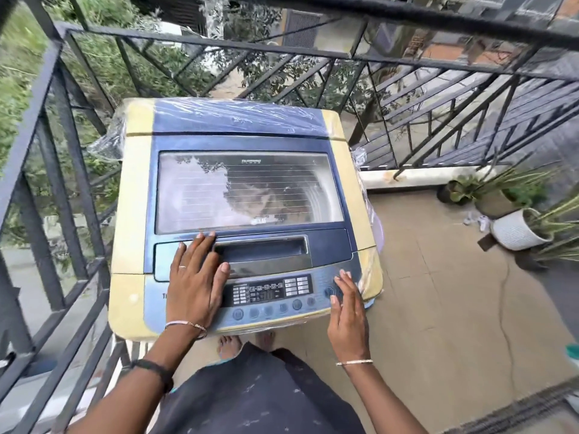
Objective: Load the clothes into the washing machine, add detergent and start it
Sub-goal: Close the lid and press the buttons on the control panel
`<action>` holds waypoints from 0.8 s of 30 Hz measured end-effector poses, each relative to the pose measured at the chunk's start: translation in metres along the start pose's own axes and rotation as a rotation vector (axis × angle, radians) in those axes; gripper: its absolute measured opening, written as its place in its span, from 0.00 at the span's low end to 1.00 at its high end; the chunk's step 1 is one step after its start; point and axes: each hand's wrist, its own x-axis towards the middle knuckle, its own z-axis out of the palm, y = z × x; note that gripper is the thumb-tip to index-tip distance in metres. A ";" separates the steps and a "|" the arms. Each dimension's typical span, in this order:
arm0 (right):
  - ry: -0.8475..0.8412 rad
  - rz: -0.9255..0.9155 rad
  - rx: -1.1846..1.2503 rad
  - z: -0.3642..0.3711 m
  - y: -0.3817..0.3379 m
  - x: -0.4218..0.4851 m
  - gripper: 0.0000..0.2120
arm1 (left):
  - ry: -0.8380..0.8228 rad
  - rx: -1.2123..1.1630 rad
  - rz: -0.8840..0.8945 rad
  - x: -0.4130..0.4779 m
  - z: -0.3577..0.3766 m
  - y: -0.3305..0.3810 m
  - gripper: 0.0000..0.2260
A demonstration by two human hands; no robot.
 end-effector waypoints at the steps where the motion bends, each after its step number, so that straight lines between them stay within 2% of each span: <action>1: 0.008 -0.003 -0.006 0.001 -0.001 0.000 0.18 | 0.017 -0.012 0.011 -0.001 0.000 0.001 0.18; 8: 0.111 -0.064 -0.058 0.011 0.007 -0.001 0.17 | 0.014 -0.007 0.040 -0.004 0.003 0.001 0.16; 14: 0.263 -0.020 -0.101 0.014 0.016 0.017 0.06 | -0.011 0.050 0.033 -0.002 0.002 0.005 0.16; 19: 0.262 -0.089 -0.173 0.013 0.024 0.019 0.06 | 0.016 0.048 0.030 -0.003 0.003 0.008 0.18; 24: 0.233 -0.002 0.005 0.014 0.022 0.020 0.08 | 0.016 0.054 0.023 -0.002 0.004 0.009 0.18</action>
